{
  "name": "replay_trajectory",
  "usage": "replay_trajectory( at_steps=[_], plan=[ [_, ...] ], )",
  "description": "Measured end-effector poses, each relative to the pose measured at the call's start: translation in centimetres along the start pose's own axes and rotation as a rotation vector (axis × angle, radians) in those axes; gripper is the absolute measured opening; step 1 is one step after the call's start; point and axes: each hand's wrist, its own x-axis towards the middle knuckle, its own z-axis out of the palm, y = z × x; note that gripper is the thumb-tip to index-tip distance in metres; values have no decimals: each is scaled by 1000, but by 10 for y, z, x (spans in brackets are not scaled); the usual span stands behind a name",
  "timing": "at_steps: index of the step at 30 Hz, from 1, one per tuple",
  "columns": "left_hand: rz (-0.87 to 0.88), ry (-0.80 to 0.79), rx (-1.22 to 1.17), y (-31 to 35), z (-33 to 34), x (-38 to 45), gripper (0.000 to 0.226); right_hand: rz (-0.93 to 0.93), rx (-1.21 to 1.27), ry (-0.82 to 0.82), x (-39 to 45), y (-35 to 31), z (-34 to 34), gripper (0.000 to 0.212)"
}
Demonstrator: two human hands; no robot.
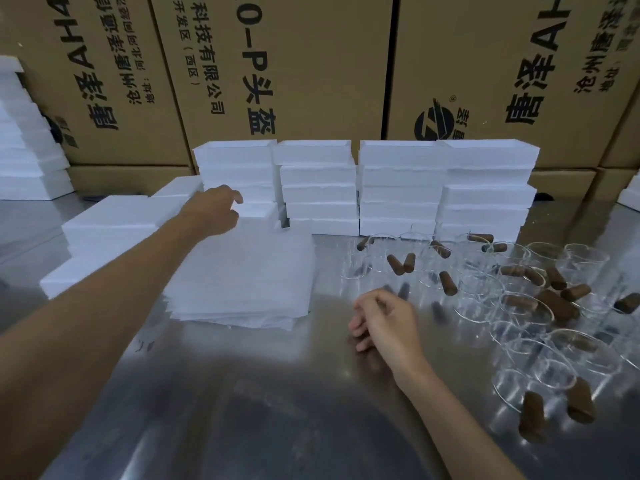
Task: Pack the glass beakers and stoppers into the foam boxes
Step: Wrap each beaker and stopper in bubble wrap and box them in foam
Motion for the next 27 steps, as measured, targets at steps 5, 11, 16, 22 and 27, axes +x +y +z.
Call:
replay_trajectory(
  at_steps=[5,11,16,22,27],
  plan=[
    [21,-57,69,7,43,27,41,15,3,7,8,5,-1,24],
    [71,111,85,1,43,25,38,56,37,8,10,2,-1,23],
    [278,312,137,35,3,-17,33,70,37,69,11,-2,-8,21],
    [539,249,-69,120,-25,-102,38,105,76,357,20,-5,-40,16],
    [704,-23,-161,185,-5,-160,44,88,186,497,20,-9,-59,21]
  ],
)
